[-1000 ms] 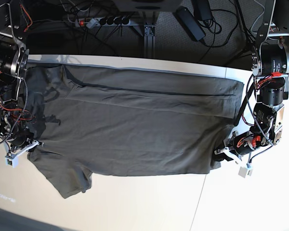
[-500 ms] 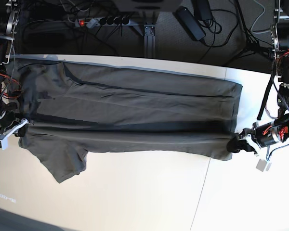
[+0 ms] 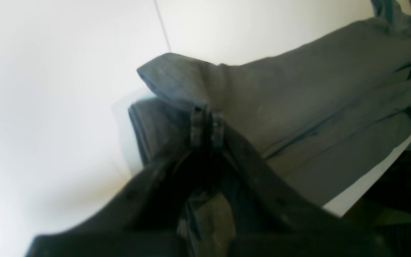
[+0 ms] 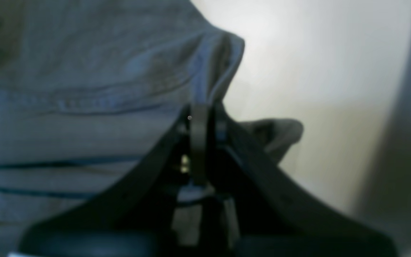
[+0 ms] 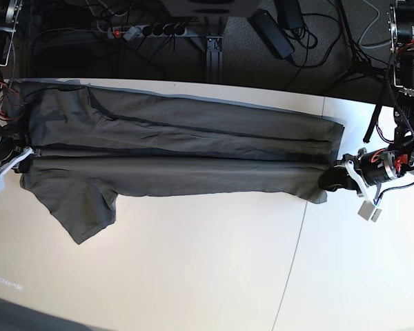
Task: Fold the T-shirt properly
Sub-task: 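Fold the shirt lengthwise again with both grippers, pulling the edge over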
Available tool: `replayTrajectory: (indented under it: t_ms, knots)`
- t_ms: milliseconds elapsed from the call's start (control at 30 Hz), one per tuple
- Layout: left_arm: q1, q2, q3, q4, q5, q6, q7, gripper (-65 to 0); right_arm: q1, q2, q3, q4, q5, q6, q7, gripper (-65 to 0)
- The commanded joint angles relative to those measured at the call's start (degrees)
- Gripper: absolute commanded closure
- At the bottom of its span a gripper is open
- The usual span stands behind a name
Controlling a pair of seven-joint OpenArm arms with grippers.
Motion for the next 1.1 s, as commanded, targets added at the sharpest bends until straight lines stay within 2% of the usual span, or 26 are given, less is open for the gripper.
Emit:
replayTrajectory:
  t_ms: [0, 100, 167, 433, 567, 700, 900, 1067]
  knots:
    - [-1.07, -1.09, -0.42, 0.92, -0.90, -1.13, -1.09, 0.0, 0.42, 1.70, 0.59, 0.63, -0.46, 1.73, 0.90, 0.0]
    - [-1.09, -1.09, -0.42, 0.92, -0.85, -1.13, -1.33, 0.0, 0.48, 1.75, 0.59, 0.70, -0.87, 1.64, 0.92, -23.6]
    - [-1.07, -1.09, -0.42, 0.92, -0.63, -1.13, -1.42, 0.0, 0.79, 1.75, 0.83, 1.20, -0.87, 1.51, 0.92, -32.8]
    - [-1.07, -1.09, -0.42, 0.92, -0.17, -1.13, -1.42, 0.0, 2.05, 1.84, 7.43, 6.43, 0.20, 1.53, 0.79, -33.6]
    - [-1.05, -1.11, -0.42, 0.92, -0.17, -1.13, -1.16, 0.0, 6.16, 1.75, 7.45, 5.22, 0.20, 1.57, 0.50, -33.6]
    - [-1.07, -1.11, -0.42, 0.92, -0.17, -1.13, -0.90, 0.0, 13.20, 1.03, 4.48, -1.79, 0.15, 1.73, 1.05, -33.6]
    - [-1.05, -1.14, -0.42, 0.92, -0.24, -1.13, 0.00, 0.0, 26.49, 0.48, -4.46, -20.11, -1.46, 1.73, 2.03, -33.6]
    - [-1.07, -1.11, -0.42, 0.94, -0.70, -1.13, -0.13, 0.0, 31.06, 0.37, -10.01, -31.12, -1.31, 2.34, 1.84, -33.6]
